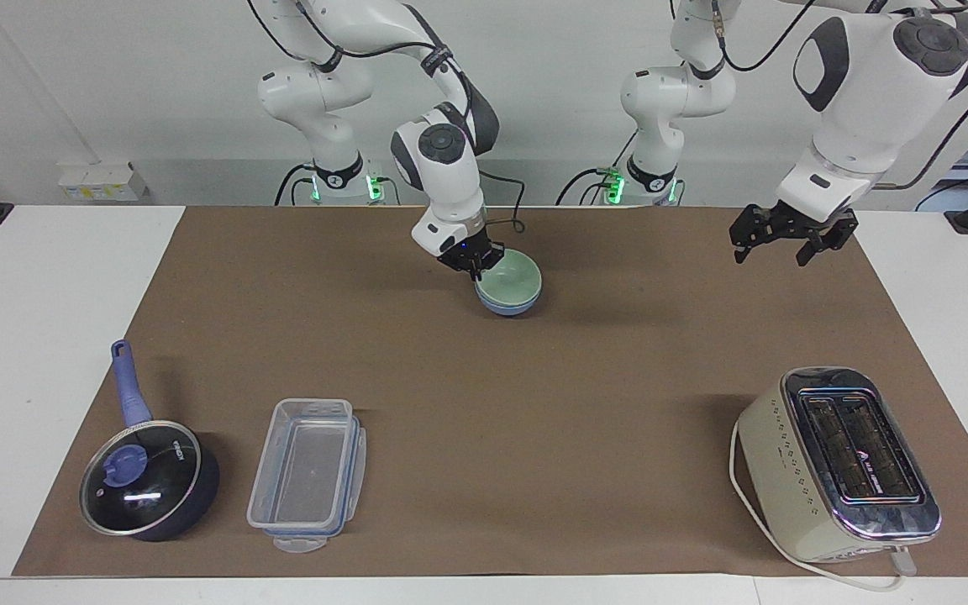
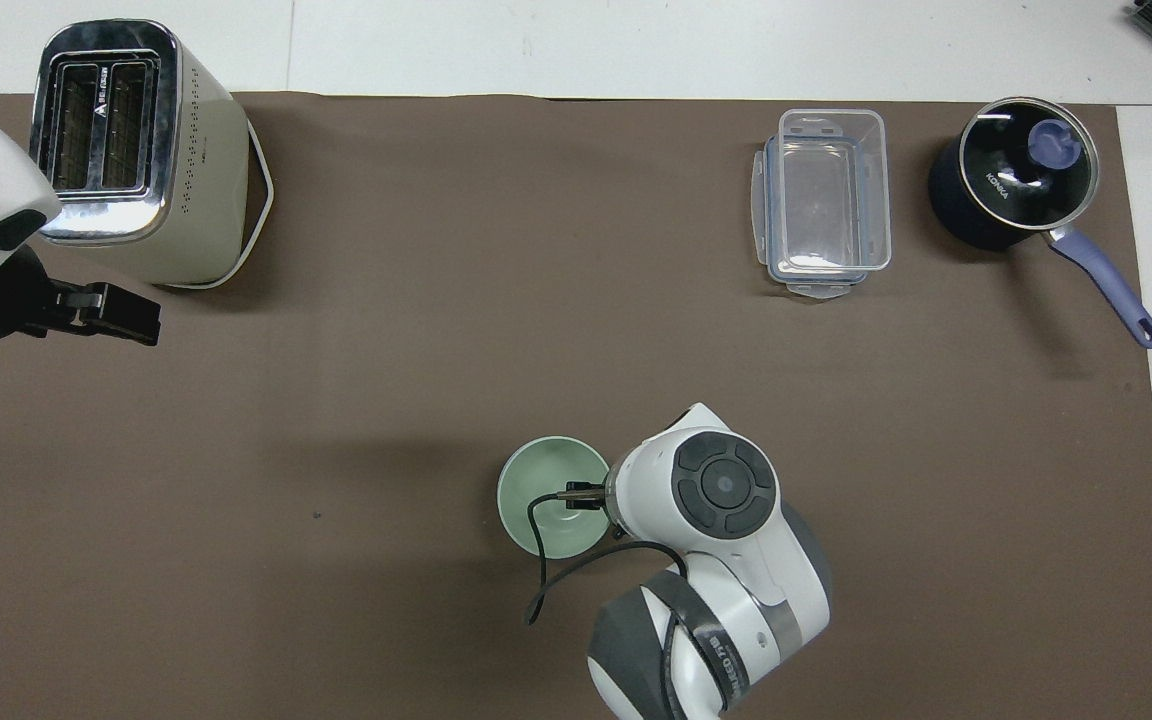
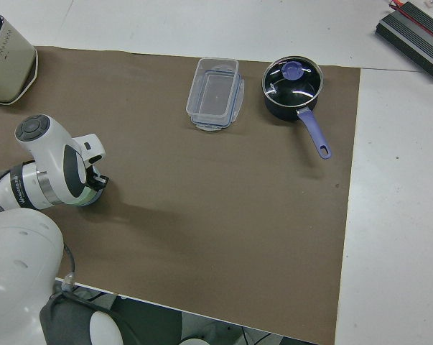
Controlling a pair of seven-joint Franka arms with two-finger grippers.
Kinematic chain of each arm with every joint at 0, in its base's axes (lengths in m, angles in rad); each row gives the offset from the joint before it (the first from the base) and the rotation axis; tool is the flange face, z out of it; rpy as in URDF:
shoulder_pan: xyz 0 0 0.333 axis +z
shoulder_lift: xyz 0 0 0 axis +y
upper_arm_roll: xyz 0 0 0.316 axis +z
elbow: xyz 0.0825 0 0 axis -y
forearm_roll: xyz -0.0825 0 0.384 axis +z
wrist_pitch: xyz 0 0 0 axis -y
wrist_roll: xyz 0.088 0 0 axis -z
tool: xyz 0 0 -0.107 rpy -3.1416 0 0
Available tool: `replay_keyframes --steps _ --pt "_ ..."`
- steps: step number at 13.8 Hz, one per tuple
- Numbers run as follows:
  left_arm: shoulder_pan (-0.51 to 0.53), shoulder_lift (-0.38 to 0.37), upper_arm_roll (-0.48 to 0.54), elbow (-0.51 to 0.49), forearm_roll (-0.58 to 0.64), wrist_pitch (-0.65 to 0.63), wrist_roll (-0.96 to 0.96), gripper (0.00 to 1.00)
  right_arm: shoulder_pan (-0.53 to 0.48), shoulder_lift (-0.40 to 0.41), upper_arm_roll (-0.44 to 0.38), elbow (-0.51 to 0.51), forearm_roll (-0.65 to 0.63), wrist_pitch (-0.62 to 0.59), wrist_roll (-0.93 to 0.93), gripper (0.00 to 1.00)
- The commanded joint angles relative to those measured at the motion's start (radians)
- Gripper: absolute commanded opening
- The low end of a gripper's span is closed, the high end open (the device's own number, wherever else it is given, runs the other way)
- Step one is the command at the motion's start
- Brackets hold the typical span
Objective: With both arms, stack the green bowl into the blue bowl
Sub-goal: 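Lower the green bowl into the blue bowl and open the right gripper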
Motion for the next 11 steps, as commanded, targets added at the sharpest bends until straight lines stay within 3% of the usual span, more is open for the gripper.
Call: replay_keyframes --steps 1,3,5,11 --pt "0.002 0.002 -0.003 0.009 0.018 -0.018 -0.006 1.00 0.008 -0.002 -0.004 0.005 0.021 0.016 0.014 0.30" --pt "0.002 0.002 -0.003 0.009 0.018 -0.018 -0.006 1.00 0.001 -0.021 -0.004 0.028 0.021 -0.002 0.010 0.43" --pt "0.002 0.002 -0.003 0.009 0.018 -0.018 -0.006 1.00 -0.009 -0.051 -0.012 0.036 0.011 -0.004 0.004 0.77" --pt "0.002 0.002 -0.003 0.009 0.018 -0.018 -0.006 1.00 -0.159 -0.221 -0.016 0.056 -0.094 -0.154 -0.045 0.99"
